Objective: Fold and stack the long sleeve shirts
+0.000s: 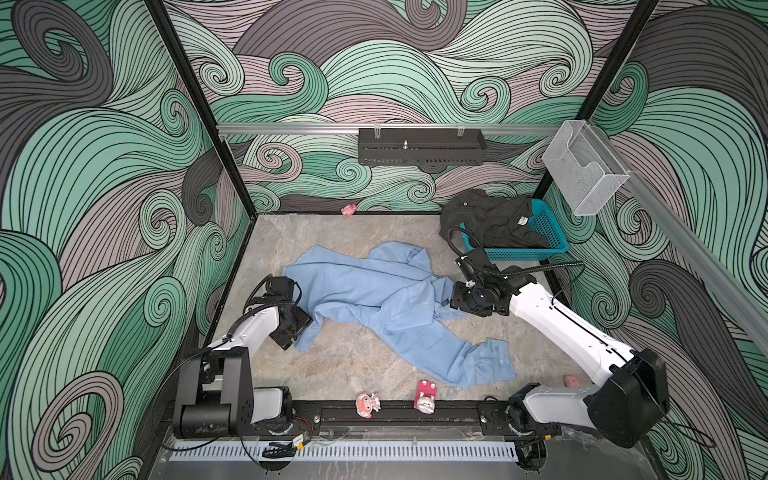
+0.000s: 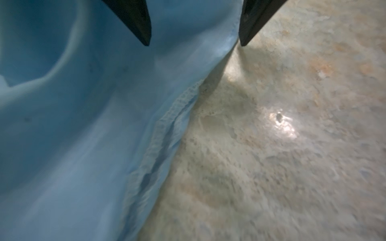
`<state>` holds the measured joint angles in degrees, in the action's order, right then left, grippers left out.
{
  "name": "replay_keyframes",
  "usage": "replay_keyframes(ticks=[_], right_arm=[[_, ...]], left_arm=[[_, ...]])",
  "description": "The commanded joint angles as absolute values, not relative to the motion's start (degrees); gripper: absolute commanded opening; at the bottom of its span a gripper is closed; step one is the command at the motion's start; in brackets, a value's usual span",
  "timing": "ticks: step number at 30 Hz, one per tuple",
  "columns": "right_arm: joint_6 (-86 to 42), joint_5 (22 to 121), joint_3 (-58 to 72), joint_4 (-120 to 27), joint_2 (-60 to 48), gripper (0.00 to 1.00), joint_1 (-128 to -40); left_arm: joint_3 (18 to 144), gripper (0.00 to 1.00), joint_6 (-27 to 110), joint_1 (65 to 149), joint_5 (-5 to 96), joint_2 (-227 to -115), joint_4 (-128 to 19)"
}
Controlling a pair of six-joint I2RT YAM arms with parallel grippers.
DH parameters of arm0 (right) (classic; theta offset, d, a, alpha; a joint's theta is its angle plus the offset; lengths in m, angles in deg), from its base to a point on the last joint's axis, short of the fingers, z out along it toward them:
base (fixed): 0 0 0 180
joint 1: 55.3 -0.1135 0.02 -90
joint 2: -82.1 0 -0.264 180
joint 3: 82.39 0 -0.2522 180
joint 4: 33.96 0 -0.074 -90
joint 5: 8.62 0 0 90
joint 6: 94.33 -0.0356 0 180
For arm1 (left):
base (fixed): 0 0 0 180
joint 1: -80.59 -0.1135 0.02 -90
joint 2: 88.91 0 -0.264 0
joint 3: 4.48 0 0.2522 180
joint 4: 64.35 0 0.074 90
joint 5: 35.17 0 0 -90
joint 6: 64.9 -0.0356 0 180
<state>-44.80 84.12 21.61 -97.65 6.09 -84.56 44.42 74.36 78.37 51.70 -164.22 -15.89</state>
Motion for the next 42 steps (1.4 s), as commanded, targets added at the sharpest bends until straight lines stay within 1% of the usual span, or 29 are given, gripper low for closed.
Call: replay_keyframes(ticks=[1,3,5,6,9,10,11,16,22,25,29,30,32,34,35,36,39,42], right_arm=[[-43.08,81.43,22.51,-95.19,6.29,0.53,-83.60],[-42.84,80.97,23.13,-94.61,6.42,0.53,-82.94],[-42.70,80.47,23.92,-94.09,6.59,0.53,-82.47],[-42.66,80.41,24.42,-93.63,6.68,0.53,-82.16],[-42.66,79.77,25.51,-92.94,7.11,0.53,-81.59],[-42.65,79.67,25.81,-92.72,7.19,0.52,-81.49],[-42.61,79.68,25.98,-92.61,7.17,0.52,-81.36],[-42.23,79.22,26.62,-91.88,5.32,0.52,-80.29],[-42.18,78.23,27.25,-90.05,1.81,0.52,-79.39],[-42.20,78.00,27.54,-89.76,0.83,0.52,-79.13],[-41.98,77.55,26.95,-89.70,0.79,0.52,-78.99],[-41.93,77.31,26.46,-89.83,0.92,0.52,-78.95],[-41.62,76.99,24.94,-90.41,1.06,0.53,-78.86],[-41.58,76.78,23.27,-90.62,1.03,0.57,-78.69],[-41.67,76.69,22.43,-90.61,0.75,0.59,-78.60],[-41.73,76.56,21.35,-90.69,0.13,0.62,-78.43],[-42.00,75.62,17.37,-90.69,-3.57,0.68,-77.58],[-41.76,74.36,12.25,-90.28,-9.45,0.70,-76.08]], left_arm=[[41.42,0.67,77.31,77.95,47.81,-166.67,-19.47],[40.15,0.64,78.03,77.95,46.44,-168.01,-21.32],[39.67,0.56,78.34,77.95,45.63,-168.13,-22.51],[39.69,0.48,78.54,77.95,45.52,-167.99,-22.89],[41.54,0.15,78.09,77.82,46.12,-167.29,-22.28],[42.89,0.05,77.48,77.65,46.66,-166.84,-21.26],[44.28,0.00,76.67,77.40,47.23,-166.26,-20.08],[55.29,0.00,69.98,74.37,53.86,-160.32,-10.85],[67.83,0.00,61.99,70.02,61.27,-156.80,-2.60],[69.82,0.00,59.39,69.36,63.67,-155.56,-1.36],[69.27,0.00,58.13,69.03,65.45,-155.98,1.47],[69.01,0.02,58.16,68.70,66.33,-156.26,2.75],[68.42,0.20,57.65,67.45,67.61,-156.26,4.23],[67.91,0.45,57.07,65.82,67.21,-155.18,4.31],[68.03,0.52,56.86,65.44,66.93,-154.60,4.14],[68.60,0.57,56.68,65.30,66.43,-154.08,3.65],[71.28,0.60,55.43,65.43,59.71,-154.02,-0.24],[74.84,0.56,56.79,65.91,50.69,-159.81,-4.10]])
